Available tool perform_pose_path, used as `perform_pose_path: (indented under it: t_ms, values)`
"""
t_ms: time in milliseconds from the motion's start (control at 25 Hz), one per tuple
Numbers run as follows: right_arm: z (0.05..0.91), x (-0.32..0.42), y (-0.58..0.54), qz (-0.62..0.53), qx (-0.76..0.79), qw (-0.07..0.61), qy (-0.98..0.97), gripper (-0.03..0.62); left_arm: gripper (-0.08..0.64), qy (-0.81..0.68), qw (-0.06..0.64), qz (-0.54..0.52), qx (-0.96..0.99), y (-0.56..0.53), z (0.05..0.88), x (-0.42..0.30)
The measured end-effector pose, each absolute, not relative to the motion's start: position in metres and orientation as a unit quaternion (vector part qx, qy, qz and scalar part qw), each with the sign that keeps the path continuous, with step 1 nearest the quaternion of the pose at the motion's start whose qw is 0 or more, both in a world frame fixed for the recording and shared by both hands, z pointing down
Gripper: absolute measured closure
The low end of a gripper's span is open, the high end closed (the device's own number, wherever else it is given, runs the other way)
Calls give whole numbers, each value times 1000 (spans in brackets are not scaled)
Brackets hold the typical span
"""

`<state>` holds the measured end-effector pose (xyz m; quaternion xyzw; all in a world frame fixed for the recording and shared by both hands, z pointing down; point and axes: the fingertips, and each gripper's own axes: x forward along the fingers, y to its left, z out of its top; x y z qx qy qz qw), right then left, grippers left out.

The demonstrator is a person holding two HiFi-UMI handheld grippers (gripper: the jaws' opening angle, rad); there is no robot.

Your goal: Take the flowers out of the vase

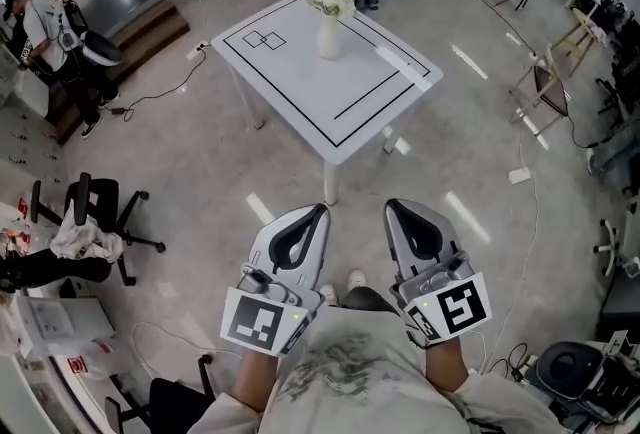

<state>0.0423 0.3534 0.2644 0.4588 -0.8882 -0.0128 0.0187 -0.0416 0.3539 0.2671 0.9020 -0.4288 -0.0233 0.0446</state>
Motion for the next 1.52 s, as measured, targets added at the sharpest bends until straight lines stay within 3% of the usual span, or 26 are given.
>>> perform_pose_path:
  t_ms: [400,560,760,1280,1520]
  values:
    - [267,56,299,-6,443,19,-896,577,552,-437,58,-11,897,302,272,-21]
    - [269,58,272,-2,426,16,-905,575,552,-454,34,-17,890,276,269,-19]
    - [274,62,244,3,411,15,-912,575,552,-464,64,-2,883,254,276,-11]
    - [268,86,196,-5,380,7,-925,575,552,-484,26,-6,875,203,266,15]
    - [249,98,188,18,366,-62,-928,577,552,-487,23,-6,873,192,265,22]
